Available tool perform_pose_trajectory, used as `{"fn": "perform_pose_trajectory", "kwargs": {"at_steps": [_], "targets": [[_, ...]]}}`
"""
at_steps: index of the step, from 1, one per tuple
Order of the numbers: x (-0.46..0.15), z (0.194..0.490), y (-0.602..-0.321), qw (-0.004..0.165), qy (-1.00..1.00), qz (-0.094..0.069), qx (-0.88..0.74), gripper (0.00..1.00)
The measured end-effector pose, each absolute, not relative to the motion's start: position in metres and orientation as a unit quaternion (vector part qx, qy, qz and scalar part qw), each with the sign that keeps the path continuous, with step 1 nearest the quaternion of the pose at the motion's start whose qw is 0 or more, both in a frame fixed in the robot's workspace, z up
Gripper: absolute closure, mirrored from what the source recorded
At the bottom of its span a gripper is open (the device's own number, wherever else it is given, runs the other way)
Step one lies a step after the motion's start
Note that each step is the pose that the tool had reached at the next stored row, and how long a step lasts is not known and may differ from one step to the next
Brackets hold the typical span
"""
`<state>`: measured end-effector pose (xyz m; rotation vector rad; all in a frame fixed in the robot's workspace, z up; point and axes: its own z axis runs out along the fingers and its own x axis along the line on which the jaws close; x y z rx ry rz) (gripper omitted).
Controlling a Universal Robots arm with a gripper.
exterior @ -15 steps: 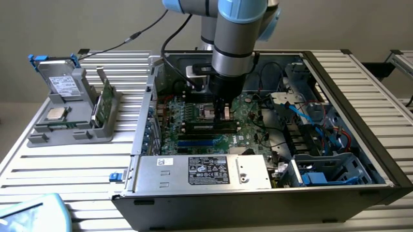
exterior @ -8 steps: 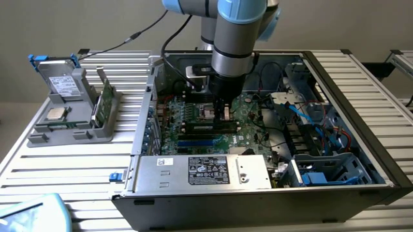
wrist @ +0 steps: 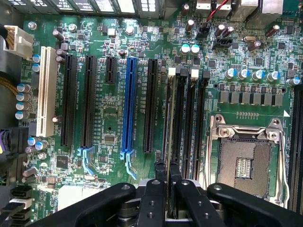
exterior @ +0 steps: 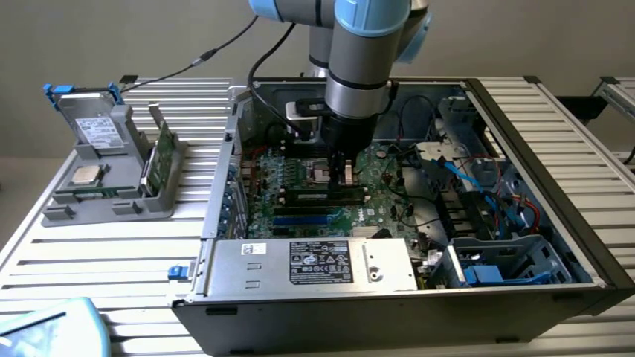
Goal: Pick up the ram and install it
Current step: 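Insert the ram into the slot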
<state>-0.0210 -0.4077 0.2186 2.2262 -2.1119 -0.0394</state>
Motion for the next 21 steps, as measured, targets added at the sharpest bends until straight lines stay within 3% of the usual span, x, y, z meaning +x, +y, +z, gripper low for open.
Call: {"fn": "perform_pose_trajectory", "kwargs": {"at_steps": [5, 7, 8, 12, 21], "targets": [[-0.021, 0.219, -0.408, 0.036, -0.688, -0.013, 0.725, 0.85], [-0.021, 0.219, -0.408, 0.036, -0.688, -0.013, 0.725, 0.72], [-0.021, 0.219, -0.408, 0.036, -0.688, -0.013, 0.725, 0.72], [-0.021, 0.219, -0.408, 0.036, -0.688, -0.013, 0.725, 0.54], [-0.034, 0.232, -0.407, 0.036, -0.688, -0.012, 0.725, 0.54]]}}
